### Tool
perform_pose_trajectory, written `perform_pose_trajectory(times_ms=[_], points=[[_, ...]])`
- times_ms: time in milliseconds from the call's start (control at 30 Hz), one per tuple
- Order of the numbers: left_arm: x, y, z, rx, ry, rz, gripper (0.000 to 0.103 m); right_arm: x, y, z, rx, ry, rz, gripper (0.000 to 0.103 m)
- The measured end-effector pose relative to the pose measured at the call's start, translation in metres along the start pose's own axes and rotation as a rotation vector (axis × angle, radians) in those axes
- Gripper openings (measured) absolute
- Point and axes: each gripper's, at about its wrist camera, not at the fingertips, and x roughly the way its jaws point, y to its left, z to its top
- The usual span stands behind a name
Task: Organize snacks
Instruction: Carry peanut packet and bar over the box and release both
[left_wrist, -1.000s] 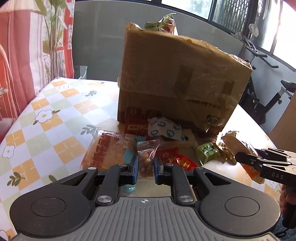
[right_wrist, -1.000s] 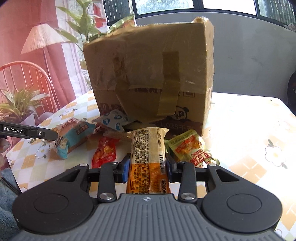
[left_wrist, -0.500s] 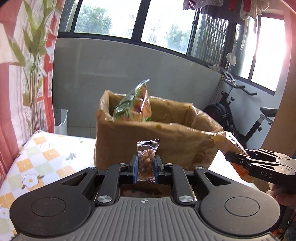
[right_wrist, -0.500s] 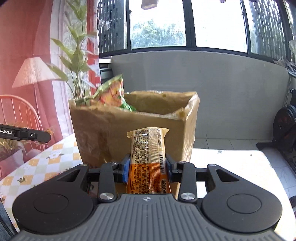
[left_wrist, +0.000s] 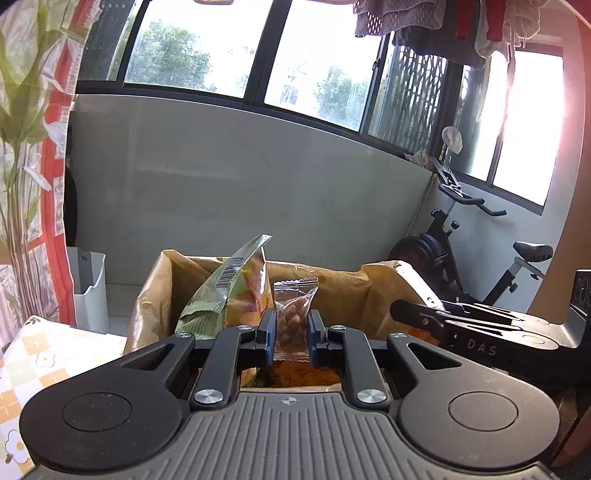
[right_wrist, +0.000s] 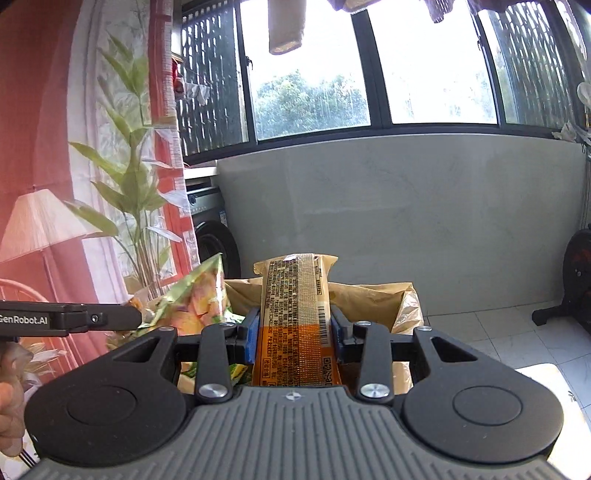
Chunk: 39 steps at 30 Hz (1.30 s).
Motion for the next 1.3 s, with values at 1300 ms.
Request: perform_pose_trajectory(times_ms=[1300], points=[[0.050,0.016,0.025,-0.032,0.211,0.025,0.028,0.002,-0.008,-0.014,0.081,0.042,0.040,0.052]])
